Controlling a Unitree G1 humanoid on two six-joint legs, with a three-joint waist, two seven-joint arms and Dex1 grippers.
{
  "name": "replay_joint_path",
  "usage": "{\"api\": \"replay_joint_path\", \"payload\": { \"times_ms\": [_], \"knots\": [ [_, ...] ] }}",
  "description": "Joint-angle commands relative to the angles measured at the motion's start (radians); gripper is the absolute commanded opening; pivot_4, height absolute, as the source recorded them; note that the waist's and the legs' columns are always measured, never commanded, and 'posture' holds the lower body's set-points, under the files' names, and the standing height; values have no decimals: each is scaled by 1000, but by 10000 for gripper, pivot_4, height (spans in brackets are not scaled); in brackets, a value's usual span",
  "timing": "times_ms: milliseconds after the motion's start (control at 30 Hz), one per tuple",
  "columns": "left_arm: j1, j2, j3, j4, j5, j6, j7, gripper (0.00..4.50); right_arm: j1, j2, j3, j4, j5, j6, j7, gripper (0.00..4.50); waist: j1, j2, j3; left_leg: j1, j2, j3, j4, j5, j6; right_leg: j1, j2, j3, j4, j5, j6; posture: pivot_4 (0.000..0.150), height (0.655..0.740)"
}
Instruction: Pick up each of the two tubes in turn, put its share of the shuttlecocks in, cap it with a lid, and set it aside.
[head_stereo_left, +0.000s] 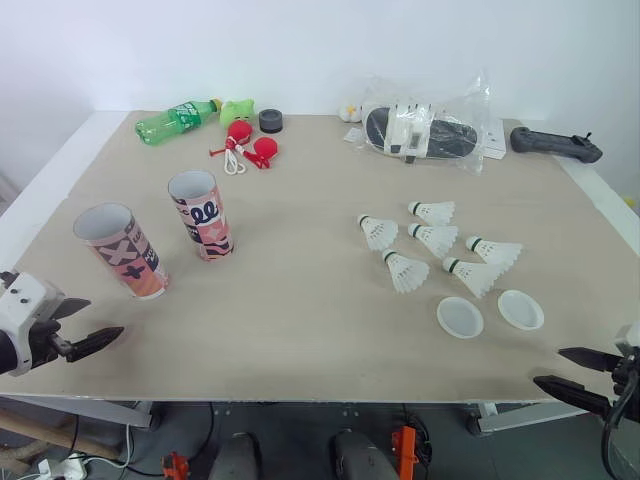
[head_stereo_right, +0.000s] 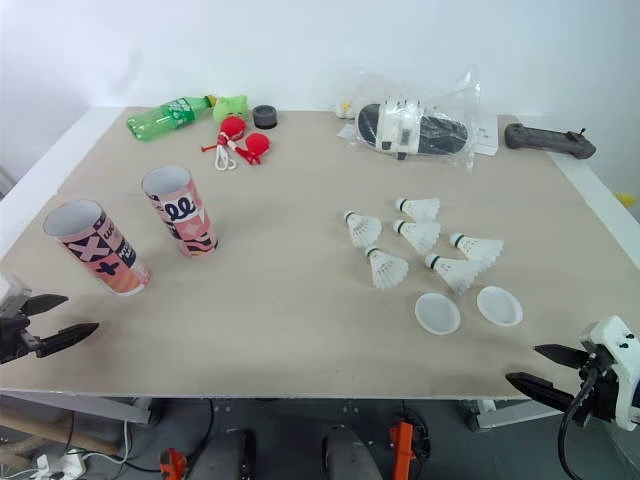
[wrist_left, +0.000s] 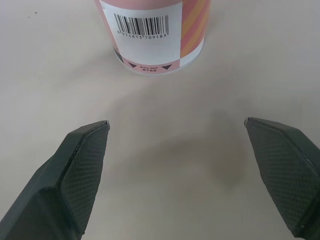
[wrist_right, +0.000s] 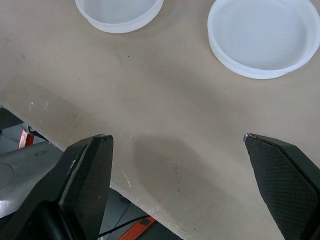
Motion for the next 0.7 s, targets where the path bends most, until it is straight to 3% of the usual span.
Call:
{"api": "replay_joint_path", "payload": {
  "times_ms": [33, 700],
  "knots": [
    [-8, -3, 13, -3, -8, -12, 2, 45000, -4, -19, -20, -10, 6, -7, 7, 44730, 0, 0, 0, 0, 0, 0, 0, 0, 0, 0, 0, 0, 0, 0, 0, 1500, 7400],
    [1, -3, 21, -12, -1, -19, -2, 45000, -2, -13, -36, -87, 23, 35, -11, 44730, -1, 0, 0, 0, 0, 0, 0, 0, 0, 0, 0, 0, 0, 0, 0, 1500, 7400]
  ]
}}
